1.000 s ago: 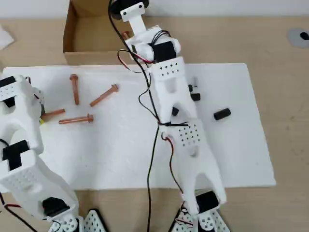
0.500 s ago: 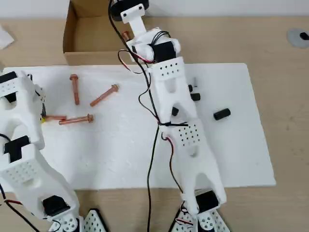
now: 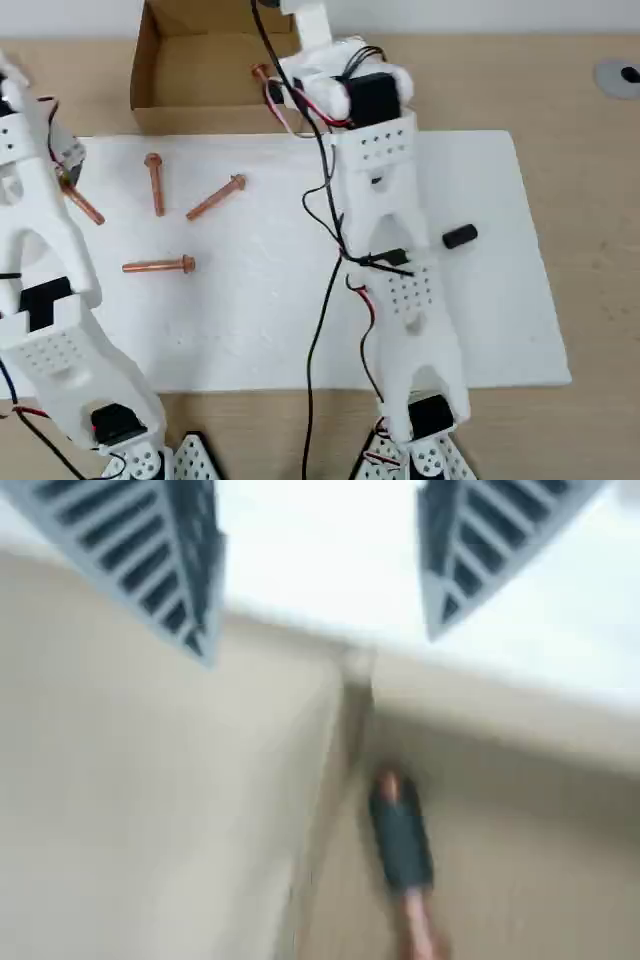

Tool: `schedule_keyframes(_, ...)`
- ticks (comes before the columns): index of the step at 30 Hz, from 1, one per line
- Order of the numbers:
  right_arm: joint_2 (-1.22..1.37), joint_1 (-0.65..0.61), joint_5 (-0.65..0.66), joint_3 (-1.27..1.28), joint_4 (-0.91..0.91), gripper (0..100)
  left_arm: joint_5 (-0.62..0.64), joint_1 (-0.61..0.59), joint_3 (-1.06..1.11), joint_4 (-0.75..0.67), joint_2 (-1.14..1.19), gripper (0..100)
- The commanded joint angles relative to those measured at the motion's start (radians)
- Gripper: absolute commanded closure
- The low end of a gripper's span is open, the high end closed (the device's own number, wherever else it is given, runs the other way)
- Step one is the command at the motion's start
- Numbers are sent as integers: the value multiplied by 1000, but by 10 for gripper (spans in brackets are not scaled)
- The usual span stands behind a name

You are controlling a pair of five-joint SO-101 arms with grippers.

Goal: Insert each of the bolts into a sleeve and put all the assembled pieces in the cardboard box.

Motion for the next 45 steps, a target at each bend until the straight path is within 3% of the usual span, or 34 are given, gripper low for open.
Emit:
schedule_keyframes(1, -124, 15, -12, -36, 140, 834, -95, 63, -28, 11, -104, 993)
schedule_keyframes(5, -186, 41, -9, 76, 135, 834, -112, 155, 81, 11, -260, 993)
schedule_keyframes(11, -380, 21, -11, 598, 135, 834, -124, 265, 387, -77, -573, 990)
schedule_keyframes(18, -564, 27, 18, 1102, 126, 834, -124, 270, 1048, -463, -1013, 991)
schedule_keyframes(26, -562, 36, 301, 1299, -21, 832, -117, 265, 1564, -830, -1437, 994)
schedule_keyframes(34, -513, 53, 534, 1311, -12, 832, -117, 270, 1725, -888, -1638, 994)
schedule_keyframes(45, -377, 87, 566, 1325, 14, 833, -117, 269, 1774, -872, -1709, 994)
